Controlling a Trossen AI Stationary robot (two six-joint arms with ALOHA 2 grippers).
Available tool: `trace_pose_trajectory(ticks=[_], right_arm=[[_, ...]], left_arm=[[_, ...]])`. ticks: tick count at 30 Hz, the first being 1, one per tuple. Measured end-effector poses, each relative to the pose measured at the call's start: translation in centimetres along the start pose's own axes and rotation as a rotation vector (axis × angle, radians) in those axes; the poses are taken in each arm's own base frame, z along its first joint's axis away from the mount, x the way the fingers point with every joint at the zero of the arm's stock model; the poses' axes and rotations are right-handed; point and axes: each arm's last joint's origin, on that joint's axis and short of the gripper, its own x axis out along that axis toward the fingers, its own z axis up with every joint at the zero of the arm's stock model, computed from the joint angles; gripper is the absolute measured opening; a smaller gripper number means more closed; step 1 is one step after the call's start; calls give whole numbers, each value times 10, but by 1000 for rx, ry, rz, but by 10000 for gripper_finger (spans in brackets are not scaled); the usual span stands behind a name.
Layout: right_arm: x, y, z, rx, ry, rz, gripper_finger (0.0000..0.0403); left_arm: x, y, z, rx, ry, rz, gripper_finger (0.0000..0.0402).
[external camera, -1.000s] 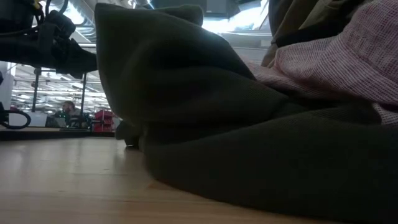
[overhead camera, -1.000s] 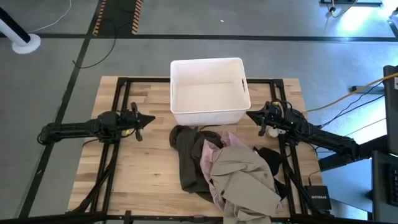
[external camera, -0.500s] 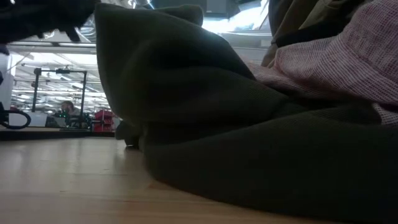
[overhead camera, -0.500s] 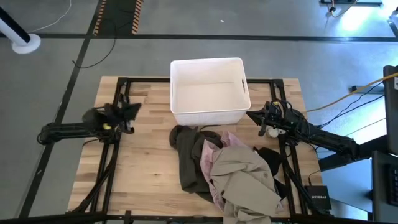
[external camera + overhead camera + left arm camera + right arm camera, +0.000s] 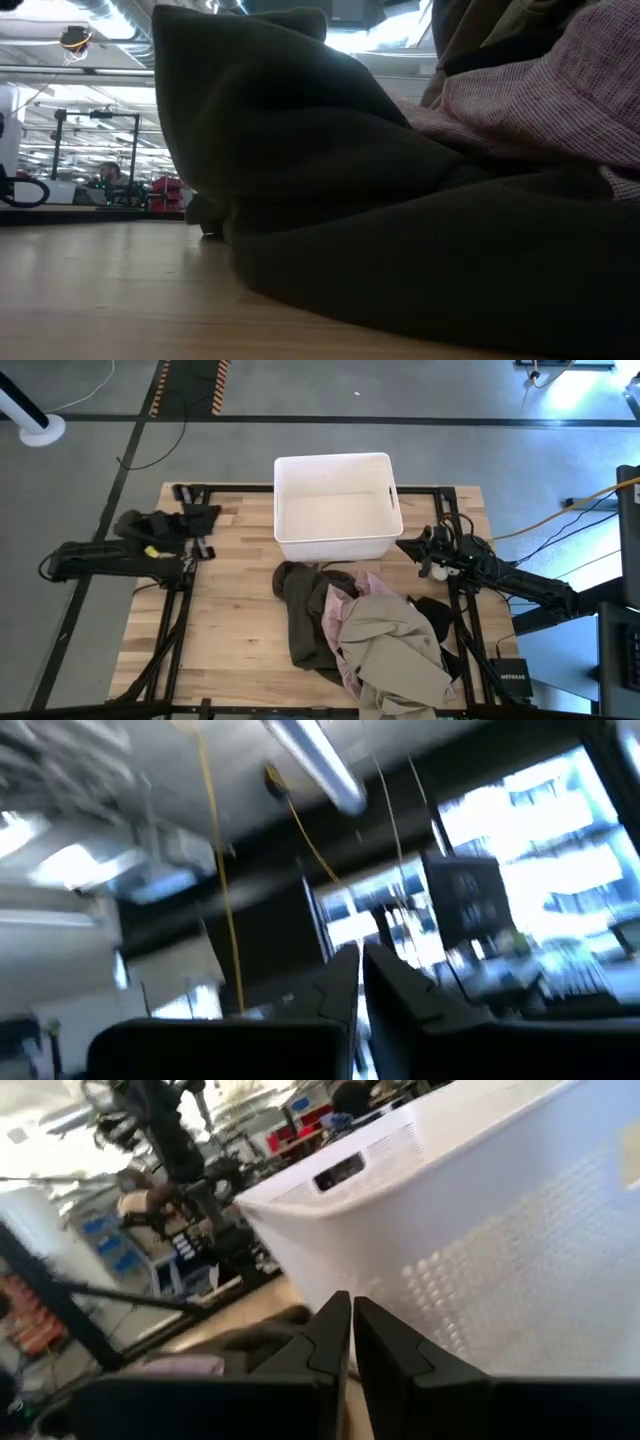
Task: Sort clothes
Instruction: Put the brown pants into the white laundry bin
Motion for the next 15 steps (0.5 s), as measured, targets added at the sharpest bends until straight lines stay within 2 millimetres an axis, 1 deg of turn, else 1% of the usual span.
trace_pose_trajectory(ticks=[2, 4, 8, 10, 15], right_arm=[[0, 1, 2, 18, -17, 4, 35], [-1, 6, 8, 12, -27, 60, 35], [-10, 27, 41, -19, -100, 215, 35], [-15, 35, 54, -30, -117, 264, 35], [-29, 60, 96, -54, -180, 370, 35]], left_arm=[[8, -3, -5, -16, 52, -20, 15], [13, -5, -8, -17, 89, -30, 15], [20, -7, -9, -131, 111, -37, 15], [21, -8, -11, -189, 123, -39, 15], [22, -11, -19, -276, 199, -53, 15]])
